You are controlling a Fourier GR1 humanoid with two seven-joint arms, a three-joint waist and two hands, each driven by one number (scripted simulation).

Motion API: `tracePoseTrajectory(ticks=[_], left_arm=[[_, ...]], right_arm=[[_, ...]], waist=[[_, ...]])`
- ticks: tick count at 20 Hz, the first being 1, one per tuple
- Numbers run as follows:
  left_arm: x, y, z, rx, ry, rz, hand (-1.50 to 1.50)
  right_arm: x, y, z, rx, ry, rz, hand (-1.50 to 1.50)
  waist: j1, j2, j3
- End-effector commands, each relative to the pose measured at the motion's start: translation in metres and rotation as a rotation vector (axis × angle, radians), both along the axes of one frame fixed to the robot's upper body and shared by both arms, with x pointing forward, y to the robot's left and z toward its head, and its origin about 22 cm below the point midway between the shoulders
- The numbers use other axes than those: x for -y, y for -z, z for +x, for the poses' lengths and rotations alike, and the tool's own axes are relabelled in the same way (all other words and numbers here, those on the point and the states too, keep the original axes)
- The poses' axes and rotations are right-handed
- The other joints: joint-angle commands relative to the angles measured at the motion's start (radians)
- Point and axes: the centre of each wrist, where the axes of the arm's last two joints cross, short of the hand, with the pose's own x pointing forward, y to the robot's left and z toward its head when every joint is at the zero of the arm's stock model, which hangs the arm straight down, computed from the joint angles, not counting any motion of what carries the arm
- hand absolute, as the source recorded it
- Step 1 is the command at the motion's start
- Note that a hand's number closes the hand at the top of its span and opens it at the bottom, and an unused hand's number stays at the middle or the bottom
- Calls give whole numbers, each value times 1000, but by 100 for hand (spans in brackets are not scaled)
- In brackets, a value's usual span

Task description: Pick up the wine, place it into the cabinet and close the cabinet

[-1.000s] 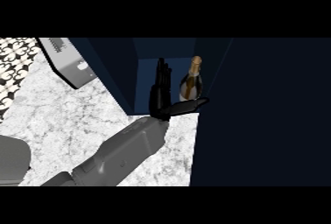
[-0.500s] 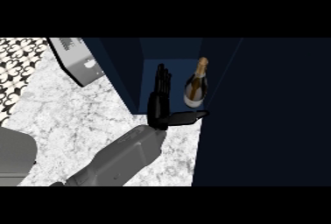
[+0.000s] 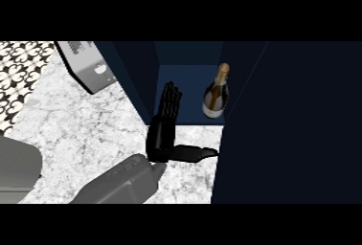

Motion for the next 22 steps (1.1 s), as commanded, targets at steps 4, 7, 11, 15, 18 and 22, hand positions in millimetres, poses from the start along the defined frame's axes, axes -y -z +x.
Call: tracePoseTrajectory(ticks=[4,7,11,15,18,22], left_arm=[[-44,-8,-34,46,85,16,-150],[-65,-17,-35,20,96,13,-150],[-80,-32,-61,55,181,11,-150],[-119,-40,-87,66,191,8,150],[-131,-49,-96,70,172,1,150],[-147,-46,-109,62,165,-16,150]], right_arm=[[-1,-9,-9,29,39,-11,-150],[2,0,-8,-1,-69,-11,-150],[8,-5,-7,25,-139,-134,150],[12,-10,-28,19,-234,-170,150],[4,-8,-23,-1,-302,-173,150],[-9,-12,-50,-25,-410,-123,150]], waist=[[2,0,0],[-1,1,0],[1,0,1],[4,-2,0],[5,-1,0],[-1,-3,0]])
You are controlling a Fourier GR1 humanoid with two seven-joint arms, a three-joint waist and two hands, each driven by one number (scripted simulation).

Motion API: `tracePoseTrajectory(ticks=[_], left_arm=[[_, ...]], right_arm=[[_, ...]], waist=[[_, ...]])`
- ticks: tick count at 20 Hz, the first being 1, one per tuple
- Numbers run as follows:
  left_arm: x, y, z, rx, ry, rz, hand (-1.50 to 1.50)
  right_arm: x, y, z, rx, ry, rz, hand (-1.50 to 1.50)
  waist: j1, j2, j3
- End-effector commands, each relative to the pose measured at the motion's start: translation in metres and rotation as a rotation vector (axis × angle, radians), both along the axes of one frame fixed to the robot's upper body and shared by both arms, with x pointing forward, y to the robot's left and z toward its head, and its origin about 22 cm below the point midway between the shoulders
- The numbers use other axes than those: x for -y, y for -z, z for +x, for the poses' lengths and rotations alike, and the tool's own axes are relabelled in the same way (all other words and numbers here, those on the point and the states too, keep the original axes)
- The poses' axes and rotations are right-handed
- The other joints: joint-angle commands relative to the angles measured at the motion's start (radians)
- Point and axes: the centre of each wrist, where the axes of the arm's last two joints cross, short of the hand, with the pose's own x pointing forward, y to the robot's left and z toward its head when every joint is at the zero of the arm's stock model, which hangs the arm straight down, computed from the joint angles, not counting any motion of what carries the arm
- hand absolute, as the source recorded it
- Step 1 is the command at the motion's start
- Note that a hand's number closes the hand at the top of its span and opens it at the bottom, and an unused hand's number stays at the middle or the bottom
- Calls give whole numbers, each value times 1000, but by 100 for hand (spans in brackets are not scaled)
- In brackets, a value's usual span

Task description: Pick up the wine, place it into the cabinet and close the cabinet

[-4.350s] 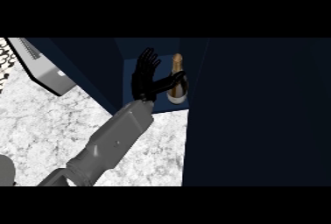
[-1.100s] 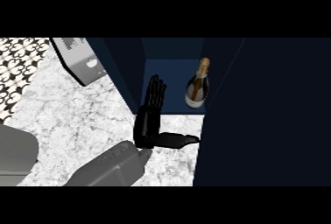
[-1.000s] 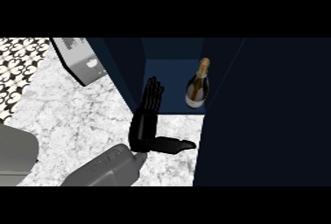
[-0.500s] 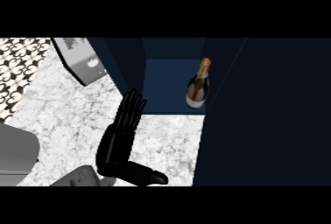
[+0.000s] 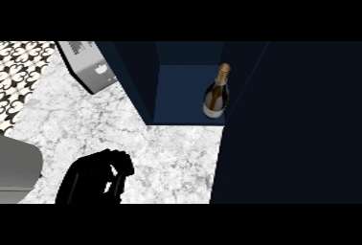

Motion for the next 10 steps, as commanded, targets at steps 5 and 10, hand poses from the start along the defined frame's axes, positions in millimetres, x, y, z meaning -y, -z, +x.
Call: tracePoseTrajectory(ticks=[5,10], left_arm=[[-66,-25,-20,0,-32,7,150],[-93,-30,-23,14,-75,-32,-150]], right_arm=[[-28,-11,-39,-23,-222,72,150],[-70,-30,-43,-27,-328,87,150]], waist=[[2,-2,-1],[14,-3,-3]])
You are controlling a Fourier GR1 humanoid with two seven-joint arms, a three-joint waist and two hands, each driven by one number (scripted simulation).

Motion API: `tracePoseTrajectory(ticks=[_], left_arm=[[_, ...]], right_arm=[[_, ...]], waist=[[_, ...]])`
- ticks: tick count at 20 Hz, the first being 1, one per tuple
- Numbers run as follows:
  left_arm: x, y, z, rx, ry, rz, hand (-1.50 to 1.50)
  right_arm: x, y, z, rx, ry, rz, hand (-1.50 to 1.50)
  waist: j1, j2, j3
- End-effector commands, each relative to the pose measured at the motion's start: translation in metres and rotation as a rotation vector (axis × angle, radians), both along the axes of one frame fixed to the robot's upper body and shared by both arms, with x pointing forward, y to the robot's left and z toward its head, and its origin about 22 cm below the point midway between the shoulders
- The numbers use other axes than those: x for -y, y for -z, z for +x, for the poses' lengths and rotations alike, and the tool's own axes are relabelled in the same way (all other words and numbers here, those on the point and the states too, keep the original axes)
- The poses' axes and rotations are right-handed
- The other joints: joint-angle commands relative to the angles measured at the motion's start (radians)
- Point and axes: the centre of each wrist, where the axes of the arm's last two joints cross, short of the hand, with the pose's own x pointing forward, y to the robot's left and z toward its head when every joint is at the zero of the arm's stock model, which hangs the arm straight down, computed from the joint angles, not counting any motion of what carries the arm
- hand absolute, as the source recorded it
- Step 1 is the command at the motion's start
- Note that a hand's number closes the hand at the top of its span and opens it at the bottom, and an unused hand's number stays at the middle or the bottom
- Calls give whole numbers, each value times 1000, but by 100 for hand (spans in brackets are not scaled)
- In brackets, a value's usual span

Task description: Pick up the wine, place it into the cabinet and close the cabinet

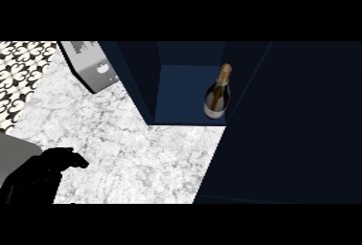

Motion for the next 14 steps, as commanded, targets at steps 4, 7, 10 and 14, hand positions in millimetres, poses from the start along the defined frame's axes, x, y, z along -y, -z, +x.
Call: tracePoseTrajectory(ticks=[4,7,10,14], left_arm=[[-52,1,-18,-10,-75,-53,-150],[-67,-5,-29,-22,-106,-31,-150],[-78,6,-39,-30,-129,-29,-150],[-102,-17,-24,-6,-115,-2,-150]], right_arm=[[-46,-12,-30,27,-113,-74,150],[-63,-12,-34,25,-117,-77,150],[-81,-11,-43,29,-97,-64,150],[-97,-11,-30,59,-35,-32,150]], waist=[[9,-4,-3],[27,-8,-2],[21,-8,-3],[37,-7,-4]])
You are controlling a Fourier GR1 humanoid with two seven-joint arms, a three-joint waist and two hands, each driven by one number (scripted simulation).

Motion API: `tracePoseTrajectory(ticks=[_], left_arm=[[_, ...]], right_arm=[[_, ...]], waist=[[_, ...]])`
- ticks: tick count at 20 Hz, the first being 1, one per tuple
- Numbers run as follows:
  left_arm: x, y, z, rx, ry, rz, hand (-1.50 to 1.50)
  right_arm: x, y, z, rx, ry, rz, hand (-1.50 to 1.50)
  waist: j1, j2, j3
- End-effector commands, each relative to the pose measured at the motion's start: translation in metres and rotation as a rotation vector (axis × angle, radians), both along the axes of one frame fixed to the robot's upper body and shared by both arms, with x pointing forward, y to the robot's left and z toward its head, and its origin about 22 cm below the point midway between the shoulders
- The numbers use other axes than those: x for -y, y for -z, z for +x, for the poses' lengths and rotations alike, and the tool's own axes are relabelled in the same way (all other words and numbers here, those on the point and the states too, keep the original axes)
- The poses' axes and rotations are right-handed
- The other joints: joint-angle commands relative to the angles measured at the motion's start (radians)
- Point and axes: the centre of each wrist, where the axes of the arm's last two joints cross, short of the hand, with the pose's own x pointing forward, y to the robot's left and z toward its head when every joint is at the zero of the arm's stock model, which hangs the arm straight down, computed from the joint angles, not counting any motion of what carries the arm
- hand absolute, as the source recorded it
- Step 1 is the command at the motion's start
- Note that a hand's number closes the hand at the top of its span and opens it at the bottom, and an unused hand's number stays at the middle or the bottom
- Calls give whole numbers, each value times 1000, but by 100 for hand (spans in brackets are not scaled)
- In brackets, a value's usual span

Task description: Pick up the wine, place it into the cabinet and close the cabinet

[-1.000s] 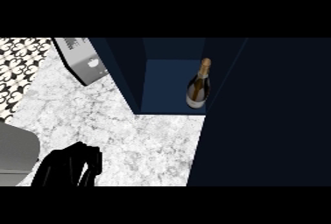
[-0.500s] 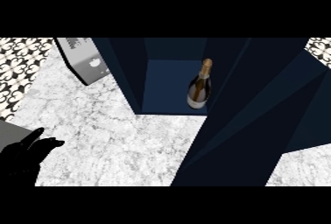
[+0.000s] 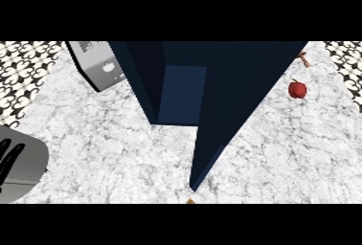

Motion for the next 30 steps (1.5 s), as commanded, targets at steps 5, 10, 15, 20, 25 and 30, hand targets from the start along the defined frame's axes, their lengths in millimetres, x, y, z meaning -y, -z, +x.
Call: tracePoseTrajectory(ticks=[5,10,15,20,25,30], left_arm=[[-46,-4,-7,12,-19,17,-150],[-51,2,-19,10,21,12,-150],[-73,-2,-18,35,10,11,-150],[-84,-12,-18,39,5,22,-150],[-88,-9,-18,44,7,24,-150],[-78,-10,-22,29,25,10,-150]], right_arm=[[-47,-4,9,71,81,141,150],[-55,-18,27,68,134,173,150],[-78,-27,69,74,253,147,150],[-90,-67,115,73,244,129,150],[-101,-70,163,72,223,97,150],[-92,-63,192,-60,5,-13,150]], waist=[[15,7,-1],[36,12,-2],[30,15,0],[32,17,3],[25,22,3],[33,24,4]])
